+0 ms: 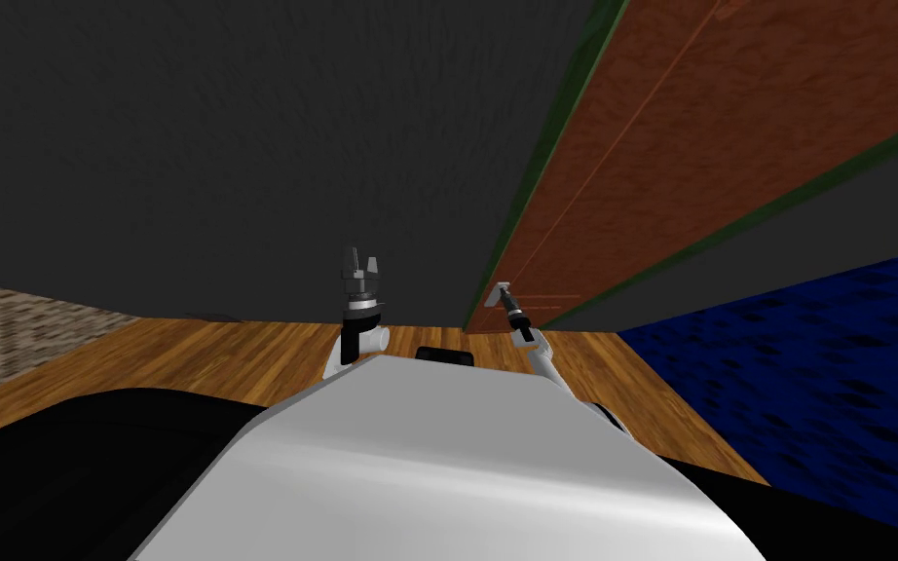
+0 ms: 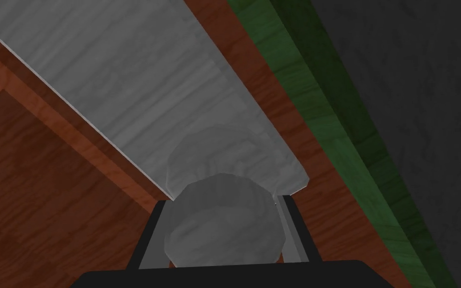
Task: Pull the door open
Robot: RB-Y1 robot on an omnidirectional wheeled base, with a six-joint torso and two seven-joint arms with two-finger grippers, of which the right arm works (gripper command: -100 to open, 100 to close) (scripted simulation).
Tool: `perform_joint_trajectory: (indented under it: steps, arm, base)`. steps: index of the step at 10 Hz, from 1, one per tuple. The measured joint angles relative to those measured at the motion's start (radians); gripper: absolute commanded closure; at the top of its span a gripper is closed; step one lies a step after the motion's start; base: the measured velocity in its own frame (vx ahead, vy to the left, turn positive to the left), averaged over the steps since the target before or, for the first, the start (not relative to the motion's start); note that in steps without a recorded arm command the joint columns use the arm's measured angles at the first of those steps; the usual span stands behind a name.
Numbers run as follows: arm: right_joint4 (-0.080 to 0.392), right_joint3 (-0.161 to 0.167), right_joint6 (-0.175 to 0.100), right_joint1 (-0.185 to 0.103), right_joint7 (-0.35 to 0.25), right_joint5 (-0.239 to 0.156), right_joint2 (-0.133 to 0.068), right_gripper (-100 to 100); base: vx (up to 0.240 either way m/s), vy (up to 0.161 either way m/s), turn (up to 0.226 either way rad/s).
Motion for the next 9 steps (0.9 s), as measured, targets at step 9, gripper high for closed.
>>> perform_joint_trajectory:
  steps: [9]
  arm:
    - [0.043,0.01,0.005,-0.037,-0.216,-0.119,0.007,100]
  base:
    - [-0.059,-0.043,0.073]
